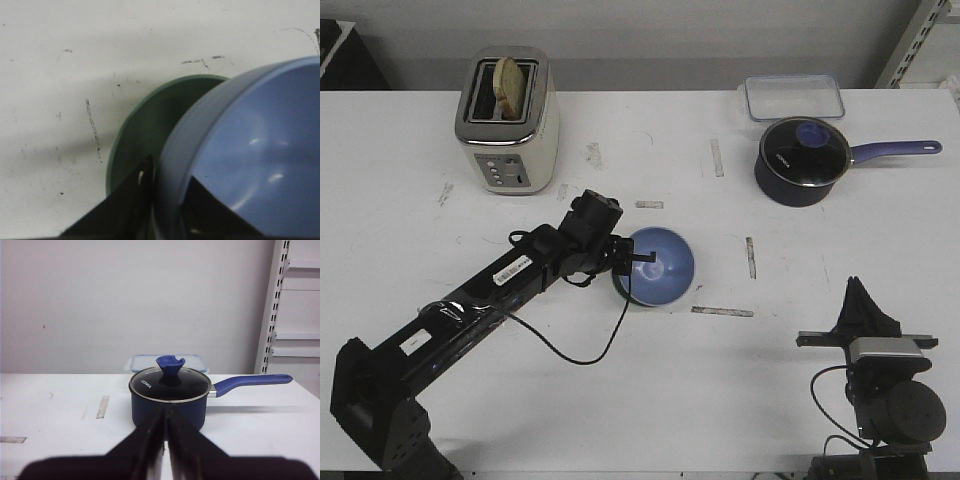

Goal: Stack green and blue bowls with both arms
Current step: 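Carry the blue bowl with the left gripper over the green bowl, then lower the blue bowl into the green bowl and open the left gripper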

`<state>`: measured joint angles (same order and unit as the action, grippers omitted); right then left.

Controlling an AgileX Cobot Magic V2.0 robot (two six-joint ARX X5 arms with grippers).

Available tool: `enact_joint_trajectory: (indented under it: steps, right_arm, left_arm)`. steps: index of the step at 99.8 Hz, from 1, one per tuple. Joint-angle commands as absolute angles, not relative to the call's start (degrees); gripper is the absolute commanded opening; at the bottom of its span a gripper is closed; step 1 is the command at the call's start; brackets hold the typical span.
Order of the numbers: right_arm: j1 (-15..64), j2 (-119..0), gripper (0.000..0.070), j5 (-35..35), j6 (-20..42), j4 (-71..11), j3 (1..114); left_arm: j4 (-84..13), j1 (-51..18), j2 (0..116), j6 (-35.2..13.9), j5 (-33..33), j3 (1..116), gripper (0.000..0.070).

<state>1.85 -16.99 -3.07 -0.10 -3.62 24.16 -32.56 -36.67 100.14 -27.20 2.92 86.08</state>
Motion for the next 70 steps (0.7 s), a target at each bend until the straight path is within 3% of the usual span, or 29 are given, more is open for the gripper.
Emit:
enact_joint_trajectory:
  steps: [1, 11, 26, 54, 70]
  right_arm:
    - [1.9, -16.9, 0.0001, -3.0, -0.4, -3.0, 24.3]
    - [1.9, -16.9, 0.0001, -3.0, -0.4, -3.0, 24.3]
    - [1.9, -16.9, 0.0001, -3.0, -0.4, -3.0, 24.3]
    - [1.9, -16.9, 0.0001, -3.0, -0.4, -3.0, 24.3]
    - [1.9, -16.9, 0.0001, -3.0, -0.4, -3.0, 24.3]
  left_arm:
    - [-32.9, -37.2, 101.3, -27.7, 2.8, 87.3, 0.0131]
    - [-33.3, -37.2, 101.3, -27.7, 2.8, 87.3, 0.0146]
    - [-33.4, -37.2, 100.6, -27.7, 2.8, 87.3, 0.0297]
    - [-34.1, -37.3, 97.7, -27.1, 2.8, 87.3, 0.0299]
    - [-33.6, -37.3, 94.9, -21.4, 2.8, 86.7, 0.0297]
